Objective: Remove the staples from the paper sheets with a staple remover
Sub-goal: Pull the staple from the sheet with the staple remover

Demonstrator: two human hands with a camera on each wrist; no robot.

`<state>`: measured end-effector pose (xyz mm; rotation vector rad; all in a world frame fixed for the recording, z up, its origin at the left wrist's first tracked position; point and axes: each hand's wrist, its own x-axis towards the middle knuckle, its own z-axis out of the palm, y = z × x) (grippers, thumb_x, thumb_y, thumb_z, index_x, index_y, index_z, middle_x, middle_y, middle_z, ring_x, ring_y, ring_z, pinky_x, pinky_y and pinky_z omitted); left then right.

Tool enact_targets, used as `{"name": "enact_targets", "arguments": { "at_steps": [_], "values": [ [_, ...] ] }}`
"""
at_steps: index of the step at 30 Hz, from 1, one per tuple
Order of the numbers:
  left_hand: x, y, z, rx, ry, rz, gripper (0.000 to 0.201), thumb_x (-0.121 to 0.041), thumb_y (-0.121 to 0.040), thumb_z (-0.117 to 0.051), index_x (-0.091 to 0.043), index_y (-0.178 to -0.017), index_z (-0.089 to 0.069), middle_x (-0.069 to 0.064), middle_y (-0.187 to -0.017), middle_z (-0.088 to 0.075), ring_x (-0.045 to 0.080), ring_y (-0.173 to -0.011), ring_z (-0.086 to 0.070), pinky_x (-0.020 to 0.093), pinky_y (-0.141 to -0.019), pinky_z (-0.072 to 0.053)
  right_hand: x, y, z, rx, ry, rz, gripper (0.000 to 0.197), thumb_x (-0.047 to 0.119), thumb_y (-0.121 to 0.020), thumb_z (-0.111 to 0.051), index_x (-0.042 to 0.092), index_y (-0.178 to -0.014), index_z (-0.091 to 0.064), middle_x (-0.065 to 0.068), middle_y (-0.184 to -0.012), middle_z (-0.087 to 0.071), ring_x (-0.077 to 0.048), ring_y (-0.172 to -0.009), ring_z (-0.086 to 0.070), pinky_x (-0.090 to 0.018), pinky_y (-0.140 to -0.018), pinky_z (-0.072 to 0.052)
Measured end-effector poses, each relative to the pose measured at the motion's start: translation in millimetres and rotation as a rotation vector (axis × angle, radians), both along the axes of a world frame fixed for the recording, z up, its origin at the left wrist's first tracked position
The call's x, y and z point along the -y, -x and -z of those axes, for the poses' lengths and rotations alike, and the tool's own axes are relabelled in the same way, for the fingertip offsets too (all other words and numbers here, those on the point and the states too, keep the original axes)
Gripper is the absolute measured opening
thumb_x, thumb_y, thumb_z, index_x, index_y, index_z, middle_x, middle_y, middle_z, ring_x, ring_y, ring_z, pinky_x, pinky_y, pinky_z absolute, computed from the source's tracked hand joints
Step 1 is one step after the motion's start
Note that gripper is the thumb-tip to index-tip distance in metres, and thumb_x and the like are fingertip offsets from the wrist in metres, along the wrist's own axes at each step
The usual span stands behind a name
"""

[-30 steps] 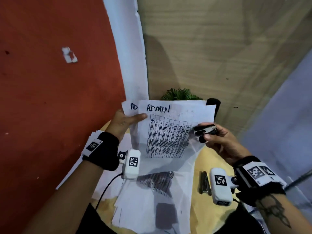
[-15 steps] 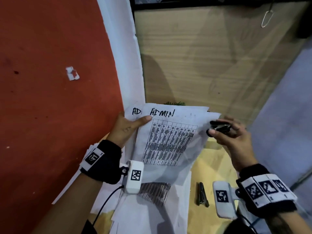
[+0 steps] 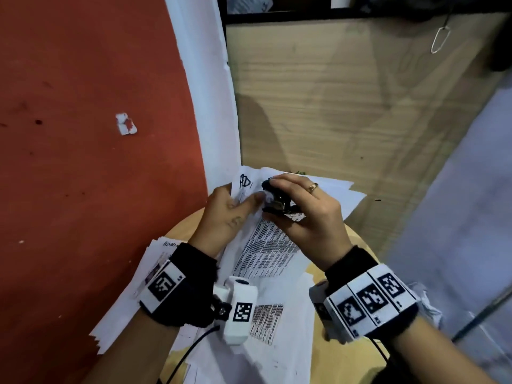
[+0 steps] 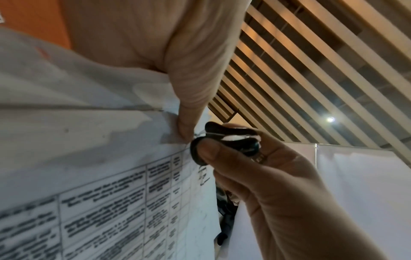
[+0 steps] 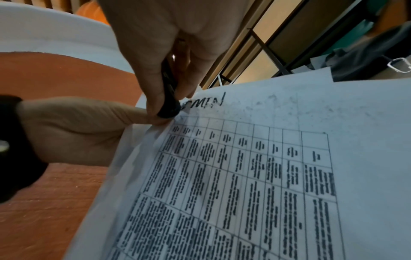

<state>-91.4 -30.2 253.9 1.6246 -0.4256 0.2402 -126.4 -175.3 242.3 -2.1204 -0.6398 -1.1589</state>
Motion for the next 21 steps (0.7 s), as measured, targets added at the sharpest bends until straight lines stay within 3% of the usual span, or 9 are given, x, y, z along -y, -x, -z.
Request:
{"name": "enact_targets", "arguments": {
  "at_steps": [6,8,10,12,14,16,17,19,21],
  "values": [
    [0.9,2.0,-4.9,-0.036,0.008,0.004,0.047,-0.019,-0.085,-0.068,-0.020,-0.055,-0.031,-0.011,-0.032,-0.027,0.005,-0.035,-0.028,0.017,-0.040,-0.023,3.6,2.7,-6.6,0.031,0.124,0.019,0.037,0.011,-0.076,-0.071,-0.003,-0.110,-0.065,-0.016,-0.111,-0.064,-0.030,-0.095,-0.065,-0.043,-0.073,-0.057],
    [0.6,0.5,-4.2,-0.033,0.007,0.017,0.044,-0.020,-0.084,-0.069,-0.019,-0.054,-0.036,-0.011,-0.034,-0.029,0.005,-0.040,-0.029,0.017,-0.042,-0.023,3.9,3.5,-8.6,0.038,0.139,0.024,0.034,0.012,-0.078,-0.070,-0.003,-0.108,-0.066,-0.017,-0.110,-0.064,-0.031,-0.093,-0.066,-0.044,-0.071,-0.057],
    [0.7,2.0,-6.7,-0.032,0.004,0.044,0.040,-0.024,-0.082,-0.073,-0.009,-0.056,-0.046,-0.011,-0.043,-0.034,0.008,-0.048,-0.032,0.024,-0.049,-0.028,4.1,4.8,-10.5,0.051,0.148,0.026,0.032,0.016,-0.081,-0.067,-0.002,-0.107,-0.066,-0.016,-0.108,-0.065,-0.031,-0.091,-0.066,-0.043,-0.070,-0.058],
    [0.7,0.7,-5.7,-0.036,0.015,0.082,0.035,-0.027,-0.080,-0.074,-0.006,-0.062,-0.053,0.000,-0.051,-0.036,0.013,-0.056,-0.034,0.029,-0.057,-0.029,3.9,6.5,-12.2,0.055,0.150,0.028,0.032,0.019,-0.082,-0.064,-0.002,-0.106,-0.066,-0.015,-0.108,-0.065,-0.031,-0.090,-0.066,-0.043,-0.069,-0.058],
    [1.1,0.9,-7.2,-0.030,0.033,0.062,0.038,-0.033,-0.076,-0.077,-0.008,-0.063,-0.052,0.001,-0.052,-0.038,0.014,-0.060,-0.036,0.031,-0.061,-0.032,2.8,7.8,-13.6,0.064,0.157,0.042,0.030,0.015,-0.081,-0.068,-0.002,-0.105,-0.067,-0.015,-0.106,-0.066,-0.031,-0.089,-0.067,-0.043,-0.068,-0.057],
    [1.4,1.6,-8.2,-0.039,0.045,0.089,0.049,-0.047,-0.067,-0.078,-0.003,-0.070,-0.059,0.009,-0.063,-0.050,0.016,-0.069,-0.045,0.036,-0.069,-0.043,1.4,8.9,-15.1,0.089,0.181,0.077,0.029,0.011,-0.077,-0.070,-0.002,-0.103,-0.068,-0.014,-0.104,-0.067,-0.031,-0.087,-0.067,-0.041,-0.067,-0.057],
    [1.8,1.4,-8.2,-0.038,0.057,0.101,0.050,-0.047,-0.067,-0.079,-0.001,-0.073,-0.062,0.013,-0.070,-0.056,0.017,-0.072,-0.049,0.037,-0.073,-0.046,0.7,9.2,-15.7,0.103,0.193,0.099,0.028,0.010,-0.076,-0.071,-0.001,-0.102,-0.069,-0.014,-0.103,-0.068,-0.030,-0.087,-0.067,-0.040,-0.067,-0.057],
    [2.1,1.6,-9.3,-0.044,0.068,0.089,0.026,-0.027,-0.077,-0.077,-0.010,-0.064,-0.063,0.007,-0.062,-0.057,0.012,-0.063,-0.050,0.025,-0.064,-0.045,0.2,9.2,-16.6,0.122,0.210,0.134,0.029,0.010,-0.075,-0.072,-0.001,-0.101,-0.069,-0.014,-0.102,-0.068,-0.030,-0.087,-0.068,-0.038,-0.067,-0.056],
    [1.3,4.1,-10.0,-0.052,0.069,0.071,0.029,-0.012,-0.082,-0.071,-0.021,-0.057,-0.058,-0.010,-0.043,-0.049,0.000,-0.043,-0.044,0.013,-0.050,-0.038,0.4,8.9,-16.3,0.131,0.220,0.154,0.028,0.010,-0.074,-0.072,-0.001,-0.101,-0.069,-0.014,-0.101,-0.068,-0.030,-0.087,-0.068,-0.036,-0.069,-0.054]
  ]
}}
